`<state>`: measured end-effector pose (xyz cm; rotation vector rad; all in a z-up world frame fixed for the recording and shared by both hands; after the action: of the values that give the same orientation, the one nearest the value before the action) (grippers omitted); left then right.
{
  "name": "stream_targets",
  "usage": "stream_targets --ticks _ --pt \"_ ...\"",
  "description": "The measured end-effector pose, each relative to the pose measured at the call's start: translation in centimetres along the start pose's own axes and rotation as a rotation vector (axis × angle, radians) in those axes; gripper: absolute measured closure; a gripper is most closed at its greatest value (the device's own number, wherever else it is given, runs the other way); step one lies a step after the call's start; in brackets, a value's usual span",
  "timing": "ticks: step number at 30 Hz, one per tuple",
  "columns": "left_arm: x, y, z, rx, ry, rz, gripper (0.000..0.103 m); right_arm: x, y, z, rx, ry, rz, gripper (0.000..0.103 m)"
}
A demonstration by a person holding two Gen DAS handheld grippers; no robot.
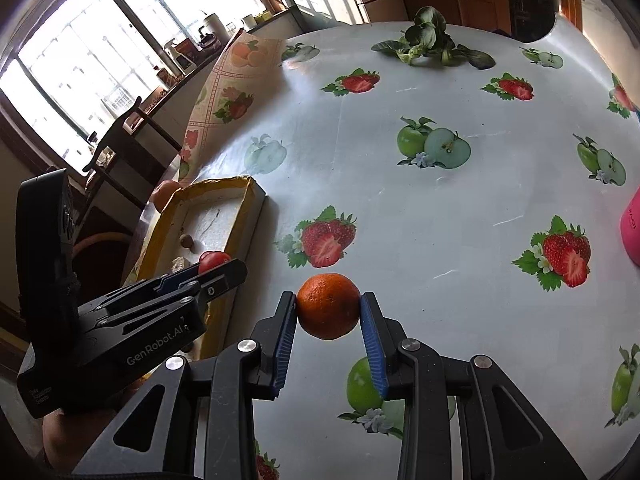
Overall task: Organize fruits
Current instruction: 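Carry the cherry tomato and mandarin over the yellow tray with both tools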
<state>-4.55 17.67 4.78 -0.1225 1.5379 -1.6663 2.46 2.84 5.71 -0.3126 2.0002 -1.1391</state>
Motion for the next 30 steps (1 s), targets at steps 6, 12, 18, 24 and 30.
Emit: stream_targets --ticks 6,12,18,24,30 --pt "-0.2 -1.7 -2.3 -0.022 -0.017 0.029 0.075 -0.3 0.0 -2.9 -0.032 -0.023 0.012 0.070" --pt "-0.3 -2.9 -5.0 -0.047 -0.042 0.048 0.075 -0.7 0.7 -5.7 -0.054 -0.049 0.014 0.070" --pt "-0.4 -3.5 -7.5 -0.066 -0.066 0.057 0.075 -1.0 1.6 -8.4 -0.074 -0.074 0.008 0.070" --pt "-0.7 -3.7 -9.6 -0.078 -0.088 0.059 0.075 -1.3 2.6 -10.2 -0.088 -0.085 0.001 0.070" --pt "-1.1 -3.4 -11.4 -0.088 -0.113 0.056 0.075 -1.8 3.7 -11.2 -0.094 -0.085 -0.006 0.070"
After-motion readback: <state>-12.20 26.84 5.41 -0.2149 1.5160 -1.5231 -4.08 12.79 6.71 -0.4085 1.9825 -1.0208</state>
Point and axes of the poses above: each gripper's, at about its wrist camera, not at the fingertips, and y roughly the way its jaws point, z to its right, x to its underside, the point moved 1 cm from there along y, roughly the way its jaws point, and after that the axes turned 9 degrees about -y, right-handed, at the moved point
